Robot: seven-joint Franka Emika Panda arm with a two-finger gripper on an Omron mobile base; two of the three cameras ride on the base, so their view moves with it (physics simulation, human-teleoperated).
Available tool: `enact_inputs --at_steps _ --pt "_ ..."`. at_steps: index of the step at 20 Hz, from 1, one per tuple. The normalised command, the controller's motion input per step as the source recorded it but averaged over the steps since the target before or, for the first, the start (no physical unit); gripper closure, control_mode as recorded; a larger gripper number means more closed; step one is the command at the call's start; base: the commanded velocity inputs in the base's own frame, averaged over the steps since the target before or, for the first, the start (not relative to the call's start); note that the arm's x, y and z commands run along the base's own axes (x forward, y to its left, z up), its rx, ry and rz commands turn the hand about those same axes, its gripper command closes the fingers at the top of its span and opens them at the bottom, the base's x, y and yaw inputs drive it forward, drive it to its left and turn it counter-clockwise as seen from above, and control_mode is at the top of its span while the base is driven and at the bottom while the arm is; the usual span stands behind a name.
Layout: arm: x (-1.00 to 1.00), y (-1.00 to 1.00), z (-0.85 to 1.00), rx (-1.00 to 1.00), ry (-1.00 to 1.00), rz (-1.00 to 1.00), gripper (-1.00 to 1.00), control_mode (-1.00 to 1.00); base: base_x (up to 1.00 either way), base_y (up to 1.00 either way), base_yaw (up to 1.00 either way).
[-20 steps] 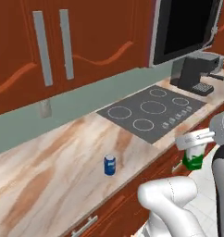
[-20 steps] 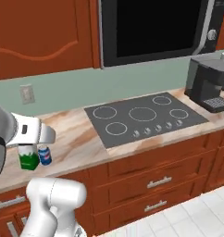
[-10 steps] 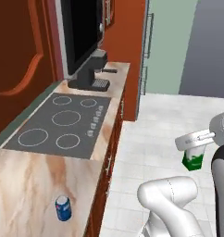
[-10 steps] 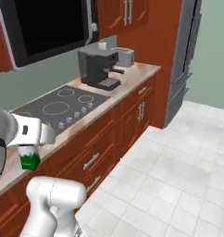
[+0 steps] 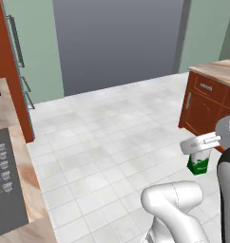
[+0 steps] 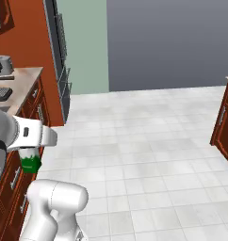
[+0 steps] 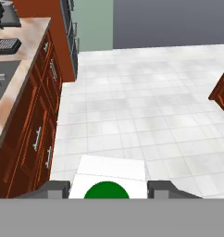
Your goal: Move the drinks to the dining counter.
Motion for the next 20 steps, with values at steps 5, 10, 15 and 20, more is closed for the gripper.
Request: enact_inputs --at_steps 5,10,15,20 --pt "0.00 0.00 0.00 0.00 0.00 0.00 1.00 1.00 0.00 0.07 -0.99" --pt "0.00 0.00 0.00 0.00 0.00 0.00 1.00 1.00 0.00 0.02 -0.94" --pt "0.00 0.00 0.00 0.00 0.00 0.00 1.00 1.00 0.06 -0.26 -0.84" --pt "0.00 0.00 0.00 0.00 0.00 0.00 1.00 1.00 0.31 -0.61 -0.61"
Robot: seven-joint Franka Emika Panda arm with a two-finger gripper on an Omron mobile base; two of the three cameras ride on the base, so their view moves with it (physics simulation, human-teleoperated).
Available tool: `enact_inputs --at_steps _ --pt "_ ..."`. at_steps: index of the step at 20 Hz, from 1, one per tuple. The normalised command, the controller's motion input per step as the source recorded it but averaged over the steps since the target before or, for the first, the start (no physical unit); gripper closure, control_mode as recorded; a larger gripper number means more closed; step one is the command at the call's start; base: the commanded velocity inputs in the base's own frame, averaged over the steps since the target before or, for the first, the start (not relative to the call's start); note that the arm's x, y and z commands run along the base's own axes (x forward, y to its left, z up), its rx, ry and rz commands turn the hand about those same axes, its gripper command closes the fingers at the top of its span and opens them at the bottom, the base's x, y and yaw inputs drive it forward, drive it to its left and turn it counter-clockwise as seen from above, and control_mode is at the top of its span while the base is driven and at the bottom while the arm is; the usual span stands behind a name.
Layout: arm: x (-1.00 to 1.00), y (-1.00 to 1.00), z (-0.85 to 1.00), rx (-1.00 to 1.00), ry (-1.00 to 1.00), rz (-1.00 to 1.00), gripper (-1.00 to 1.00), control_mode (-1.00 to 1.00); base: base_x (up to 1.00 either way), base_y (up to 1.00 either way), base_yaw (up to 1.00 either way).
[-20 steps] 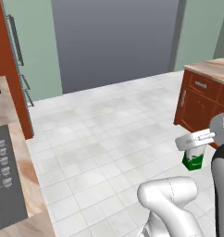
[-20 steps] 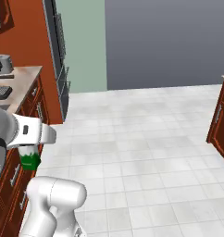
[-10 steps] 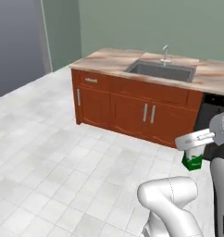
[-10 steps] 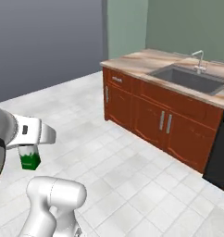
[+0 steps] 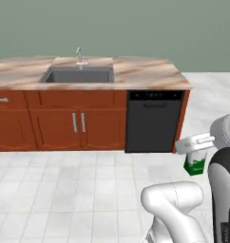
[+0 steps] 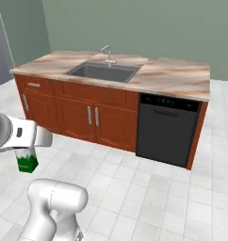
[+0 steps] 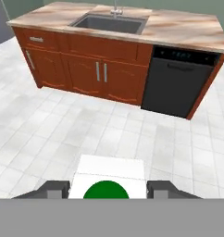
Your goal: Move the drinks to the dining counter.
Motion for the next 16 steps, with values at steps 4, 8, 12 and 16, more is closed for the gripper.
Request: enact_inputs --at_steps 4,8,12,16 --pt "0.00 0.00 0.00 0.00 0.00 0.00 1.00 1.00 0.64 -1.00 -0.34" --pt "0.00 0.00 0.00 0.00 0.00 0.00 1.00 1.00 0.99 -0.56 -0.24" --pt "0.00 0.00 0.00 0.00 0.00 0.00 1.00 1.00 1.00 -0.27 -0.22" --pt "0.00 0.00 0.00 0.00 0.00 0.00 1.00 1.00 1.00 -0.12 -0.21"
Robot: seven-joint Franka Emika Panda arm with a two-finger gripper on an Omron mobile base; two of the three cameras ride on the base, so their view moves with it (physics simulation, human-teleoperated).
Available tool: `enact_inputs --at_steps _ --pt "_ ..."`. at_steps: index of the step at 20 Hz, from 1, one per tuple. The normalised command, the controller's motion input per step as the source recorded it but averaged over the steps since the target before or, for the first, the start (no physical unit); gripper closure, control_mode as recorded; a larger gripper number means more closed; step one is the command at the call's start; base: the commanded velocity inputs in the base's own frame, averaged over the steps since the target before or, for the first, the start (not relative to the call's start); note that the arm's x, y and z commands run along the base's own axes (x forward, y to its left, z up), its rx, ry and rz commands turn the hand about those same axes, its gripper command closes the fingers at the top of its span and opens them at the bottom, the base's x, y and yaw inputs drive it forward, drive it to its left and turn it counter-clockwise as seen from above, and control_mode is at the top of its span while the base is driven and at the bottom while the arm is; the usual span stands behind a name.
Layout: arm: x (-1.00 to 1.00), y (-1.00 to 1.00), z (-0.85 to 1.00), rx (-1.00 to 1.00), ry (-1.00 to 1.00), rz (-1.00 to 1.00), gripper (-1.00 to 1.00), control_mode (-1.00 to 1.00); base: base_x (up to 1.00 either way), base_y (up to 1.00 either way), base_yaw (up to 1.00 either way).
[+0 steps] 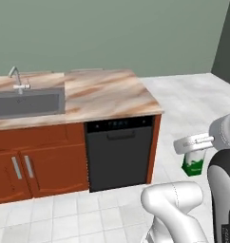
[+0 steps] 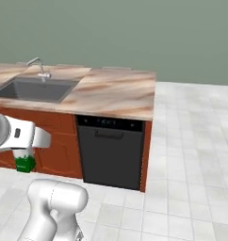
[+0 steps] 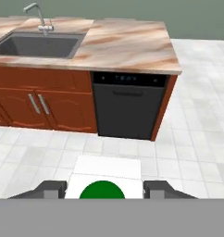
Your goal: Move the drinks to the dining counter.
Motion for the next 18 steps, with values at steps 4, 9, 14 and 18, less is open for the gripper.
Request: enact_inputs --at_steps 4,9,14,18 --pt "0.00 0.00 0.00 0.00 0.00 0.00 1.00 1.00 1.00 -0.16 -0.19" --pt "0.00 0.00 0.00 0.00 0.00 0.00 1.00 1.00 1.00 -0.08 -0.17" --pt "0.00 0.00 0.00 0.00 0.00 0.00 1.00 1.00 1.00 0.03 -0.13" --pt "0.00 0.00 0.00 0.00 0.00 0.00 1.00 1.00 1.00 0.00 -0.06"
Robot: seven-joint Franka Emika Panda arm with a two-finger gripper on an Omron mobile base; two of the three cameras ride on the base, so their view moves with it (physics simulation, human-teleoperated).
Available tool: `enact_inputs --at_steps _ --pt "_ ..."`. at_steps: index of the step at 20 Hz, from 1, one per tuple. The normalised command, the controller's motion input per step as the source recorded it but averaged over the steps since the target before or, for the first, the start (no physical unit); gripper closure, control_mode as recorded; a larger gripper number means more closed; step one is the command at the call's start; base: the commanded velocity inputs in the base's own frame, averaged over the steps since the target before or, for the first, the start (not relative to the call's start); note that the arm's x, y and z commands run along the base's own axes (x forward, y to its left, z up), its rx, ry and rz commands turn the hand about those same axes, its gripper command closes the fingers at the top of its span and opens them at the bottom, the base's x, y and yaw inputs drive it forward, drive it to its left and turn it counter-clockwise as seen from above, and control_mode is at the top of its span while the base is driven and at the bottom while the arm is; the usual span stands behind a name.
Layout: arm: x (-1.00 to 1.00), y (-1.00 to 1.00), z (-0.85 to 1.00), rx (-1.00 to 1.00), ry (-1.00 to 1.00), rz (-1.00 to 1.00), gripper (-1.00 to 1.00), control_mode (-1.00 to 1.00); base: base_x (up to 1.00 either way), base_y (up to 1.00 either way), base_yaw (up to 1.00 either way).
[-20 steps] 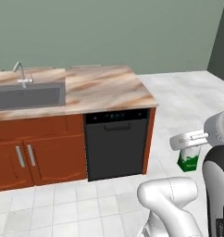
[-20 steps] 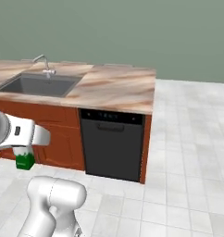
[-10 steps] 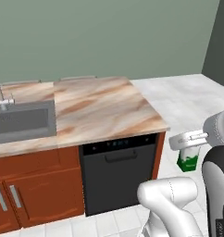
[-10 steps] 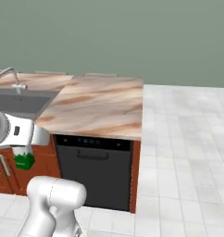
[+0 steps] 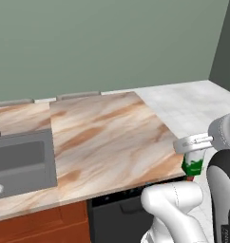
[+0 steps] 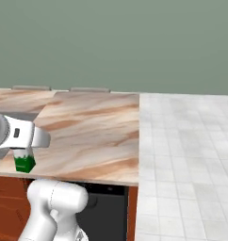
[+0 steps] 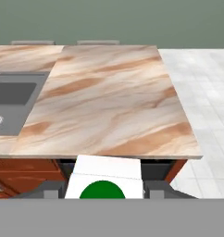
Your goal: Move the drinks to the dining counter.
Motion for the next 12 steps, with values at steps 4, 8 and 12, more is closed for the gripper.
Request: enact_inputs --at_steps 4,8,12 --pt "0.00 0.00 0.00 0.00 0.00 0.00 1.00 1.00 0.87 0.17 0.00" --pt "0.00 0.00 0.00 0.00 0.00 0.00 1.00 1.00 0.50 0.51 0.00" --pt "0.00 0.00 0.00 0.00 0.00 0.00 1.00 1.00 0.54 0.43 0.07"
